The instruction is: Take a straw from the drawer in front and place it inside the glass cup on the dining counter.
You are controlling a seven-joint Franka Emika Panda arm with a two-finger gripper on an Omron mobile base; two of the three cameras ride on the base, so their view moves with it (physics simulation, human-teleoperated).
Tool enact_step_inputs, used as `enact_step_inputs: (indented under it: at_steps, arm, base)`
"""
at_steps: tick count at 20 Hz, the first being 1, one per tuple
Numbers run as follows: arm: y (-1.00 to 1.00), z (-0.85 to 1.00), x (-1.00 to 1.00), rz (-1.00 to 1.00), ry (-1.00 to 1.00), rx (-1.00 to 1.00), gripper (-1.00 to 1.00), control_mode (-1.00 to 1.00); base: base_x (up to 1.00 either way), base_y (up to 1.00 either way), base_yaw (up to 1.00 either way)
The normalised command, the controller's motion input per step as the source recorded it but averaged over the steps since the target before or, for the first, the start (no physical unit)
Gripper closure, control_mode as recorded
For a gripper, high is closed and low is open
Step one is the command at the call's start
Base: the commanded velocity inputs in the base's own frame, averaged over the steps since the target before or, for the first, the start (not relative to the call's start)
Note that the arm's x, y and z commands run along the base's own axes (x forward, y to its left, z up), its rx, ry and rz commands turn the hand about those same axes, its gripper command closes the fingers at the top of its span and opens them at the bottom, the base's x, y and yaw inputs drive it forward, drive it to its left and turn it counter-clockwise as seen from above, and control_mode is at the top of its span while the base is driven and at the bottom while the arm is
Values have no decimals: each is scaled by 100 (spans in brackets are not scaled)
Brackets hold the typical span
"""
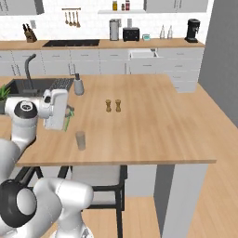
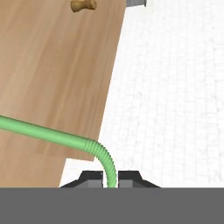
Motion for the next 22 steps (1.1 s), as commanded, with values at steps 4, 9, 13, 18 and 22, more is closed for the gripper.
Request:
enact_step_inputs:
  at_steps: [4, 9, 13, 18, 22]
  arm:
    - [-1, -2, 46, 0, 1, -18, 100, -100]
    - [0, -15, 18, 0, 6, -11, 100, -100]
    - [0, -21, 42, 0, 9, -6, 100, -100]
    - [0, -12, 45, 0, 9, -2, 100, -100]
    - [0, -16, 25, 0, 10, 0, 100, -100]
  base:
    - [0, 0, 0]
    - [0, 0, 0]
    - [0, 0, 0]
    - [0, 0, 0]
    - [0, 0, 0]
